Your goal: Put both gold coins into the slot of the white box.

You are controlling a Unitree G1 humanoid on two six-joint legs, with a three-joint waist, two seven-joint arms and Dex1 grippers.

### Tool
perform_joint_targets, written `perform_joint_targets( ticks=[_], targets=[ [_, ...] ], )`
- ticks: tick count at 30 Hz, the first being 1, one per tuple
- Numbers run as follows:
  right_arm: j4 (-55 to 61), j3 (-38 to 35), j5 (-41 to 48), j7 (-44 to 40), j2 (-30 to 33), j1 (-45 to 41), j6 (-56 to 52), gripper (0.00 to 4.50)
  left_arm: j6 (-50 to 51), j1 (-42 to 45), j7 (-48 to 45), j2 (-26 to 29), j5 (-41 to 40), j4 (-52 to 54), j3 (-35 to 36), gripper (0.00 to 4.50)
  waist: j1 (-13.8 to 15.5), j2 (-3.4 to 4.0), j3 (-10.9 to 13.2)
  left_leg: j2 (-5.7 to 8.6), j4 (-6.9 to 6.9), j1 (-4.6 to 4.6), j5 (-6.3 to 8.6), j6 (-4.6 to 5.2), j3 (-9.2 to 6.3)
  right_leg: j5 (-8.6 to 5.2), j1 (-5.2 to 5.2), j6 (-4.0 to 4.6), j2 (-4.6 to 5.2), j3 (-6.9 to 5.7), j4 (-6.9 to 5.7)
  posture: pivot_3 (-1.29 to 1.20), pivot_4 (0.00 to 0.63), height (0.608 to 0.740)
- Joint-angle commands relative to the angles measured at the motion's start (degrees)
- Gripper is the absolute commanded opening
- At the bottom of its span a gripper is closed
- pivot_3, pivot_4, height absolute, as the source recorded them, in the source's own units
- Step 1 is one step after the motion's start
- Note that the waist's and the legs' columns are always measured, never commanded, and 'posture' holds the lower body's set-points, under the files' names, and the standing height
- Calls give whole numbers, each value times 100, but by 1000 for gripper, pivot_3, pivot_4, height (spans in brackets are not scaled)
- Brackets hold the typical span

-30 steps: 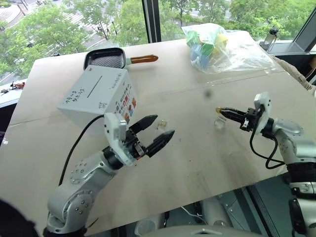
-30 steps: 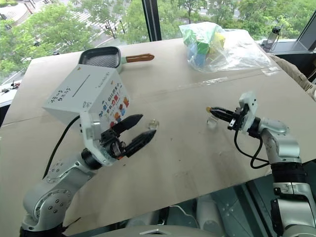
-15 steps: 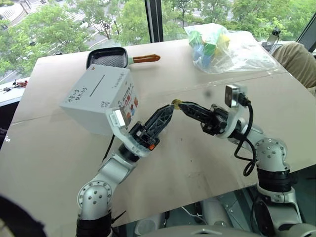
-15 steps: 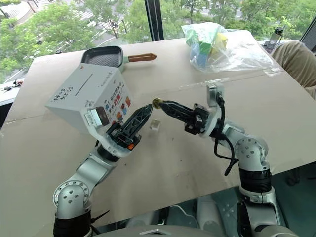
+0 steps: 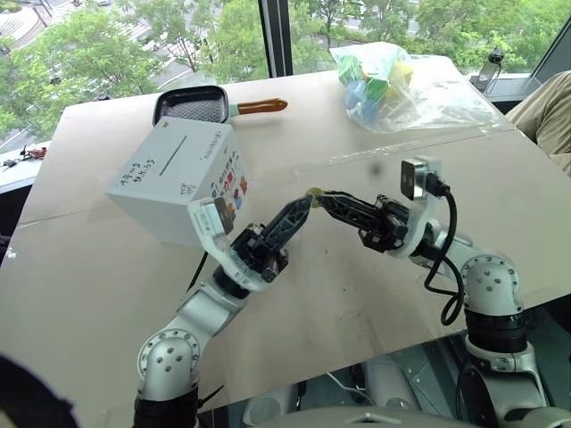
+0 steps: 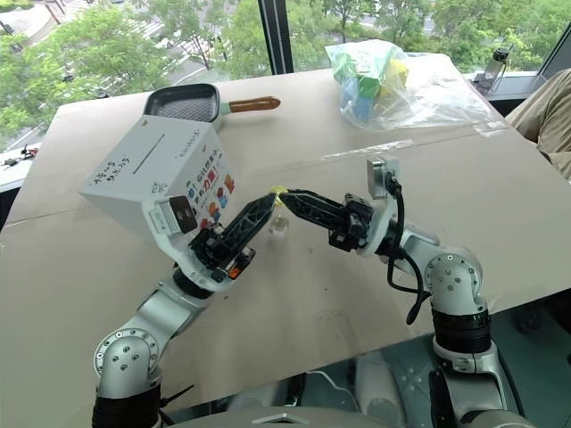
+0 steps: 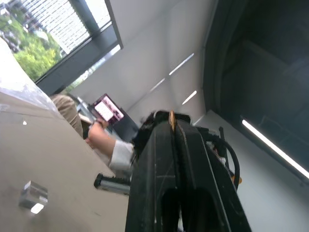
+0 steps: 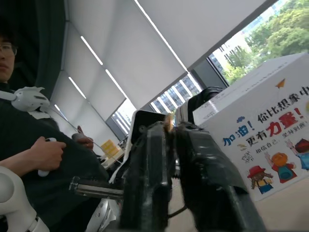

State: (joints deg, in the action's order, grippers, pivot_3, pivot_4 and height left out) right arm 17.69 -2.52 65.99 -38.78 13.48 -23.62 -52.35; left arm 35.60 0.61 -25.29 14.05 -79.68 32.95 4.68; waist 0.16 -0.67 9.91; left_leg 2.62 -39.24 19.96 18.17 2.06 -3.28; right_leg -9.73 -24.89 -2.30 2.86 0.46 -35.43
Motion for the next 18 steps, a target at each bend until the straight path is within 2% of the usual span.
perform_joint_targets(
  ticks=[1, 4, 5, 6, 9, 12, 15, 18],
  targets=[
    [225, -6, -118, 102, 115, -110, 122, 2310, -10, 233, 37, 479, 302, 176, 268, 0, -13, 0, 0, 0, 0, 0, 1, 2, -1, 0, 0, 0, 0, -1, 0, 0, 150, 721],
    [96, -8, -740, -307, 673, -167, 438, 3742, 131, 489, 384, 1341, 867, 584, 543, 0, -37, 1, 1, 0, 1, 0, 1, 2, -6, 1, 0, -2, -5, -6, -2, 0, 150, 721],
    [29, 64, -1108, -553, 950, -189, 691, 3996, 139, 616, 645, 1565, 854, 664, 722, 0, -38, 0, 2, 1, 1, 1, 1, 1, -6, 1, 0, -2, -4, -7, -2, 0, 150, 721],
    [-42, 135, -1403, -735, 1146, -214, 916, 4449, 125, 734, 880, 1727, 884, 718, 851, 0, -37, 0, 2, 1, 1, 3, 0, 0, -7, 1, 0, -3, -4, -9, 3, 0, 150, 721],
    [-321, 443, -2329, -1347, 1643, -371, 1748, 4449, 151, 1204, 1652, 2085, 1115, 797, 1115, 0, -52, -2, 3, 9, 1, 3, -2, -3, -5, -5, 1, -15, 5, -6, 5, 0, 150, 721],
    [-620, 659, -3052, -1797, 1936, -889, 2482, 4449, 1018, 2114, 3072, 2815, 1337, 774, 1021, 0, -81, -23, 22, 9, 3, 3, -3, -6, -10, -6, -1, -18, 6, -8, 3, 0, 150, 721],
    [-725, 485, -2901, -1814, 1773, -1405, 2489, 4449, 1564, 2825, 4053, 3071, 1371, 730, 879, 0, -102, -25, 26, 8, 8, 1, -3, -8, -15, -6, -2, -20, 5, -7, 1, 0, 150, 721],
    [-732, 311, -2634, -1742, 1624, -1821, 2266, 4449, 2095, 3146, 4591, 3337, 1273, 636, 943, 0, -96, -30, 28, 11, 8, 23, 0, -16, -26, -6, -31, -21, 18, 3, -1, 0, 150, 721]
  ],
)
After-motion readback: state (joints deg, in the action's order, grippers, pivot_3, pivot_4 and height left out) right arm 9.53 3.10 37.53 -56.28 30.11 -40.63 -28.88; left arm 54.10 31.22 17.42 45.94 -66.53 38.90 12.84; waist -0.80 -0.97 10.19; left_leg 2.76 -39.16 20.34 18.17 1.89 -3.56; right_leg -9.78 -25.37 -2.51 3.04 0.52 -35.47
